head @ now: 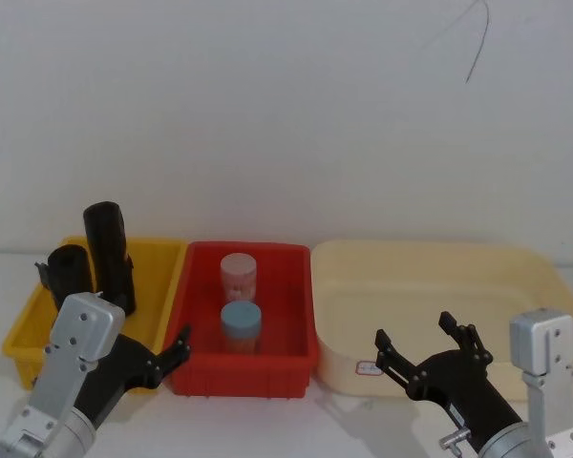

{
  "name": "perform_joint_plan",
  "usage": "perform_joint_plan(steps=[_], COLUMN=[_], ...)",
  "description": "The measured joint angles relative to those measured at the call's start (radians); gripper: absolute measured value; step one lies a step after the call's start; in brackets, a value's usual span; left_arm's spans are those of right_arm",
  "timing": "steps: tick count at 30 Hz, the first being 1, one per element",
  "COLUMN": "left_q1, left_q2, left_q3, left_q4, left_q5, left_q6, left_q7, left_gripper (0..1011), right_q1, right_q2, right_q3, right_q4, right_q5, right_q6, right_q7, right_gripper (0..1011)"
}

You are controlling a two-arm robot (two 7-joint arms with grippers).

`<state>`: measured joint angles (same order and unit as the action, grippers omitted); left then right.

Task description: Pick up the garbage bag with the one hand and transfer it to the other hand.

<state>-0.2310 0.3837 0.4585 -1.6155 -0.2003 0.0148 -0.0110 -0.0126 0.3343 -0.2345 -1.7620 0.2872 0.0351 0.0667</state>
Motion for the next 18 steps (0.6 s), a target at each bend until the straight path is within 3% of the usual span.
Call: perform_joint_plan(steps=[18], left_q1=[0.0], left_q2=[0.0], left_q3=[0.0], left_q4=[0.0], left_q5=[0.0], left_q6=[0.0], left_q7=[0.0], left_gripper=[1001], right_q1=[0.0], right_q2=[0.0], right_q3=[0.0], right_q4=[0.0], right_q5=[0.0], right_q6=[0.0], right_q7=[0.0], right_gripper=[1001])
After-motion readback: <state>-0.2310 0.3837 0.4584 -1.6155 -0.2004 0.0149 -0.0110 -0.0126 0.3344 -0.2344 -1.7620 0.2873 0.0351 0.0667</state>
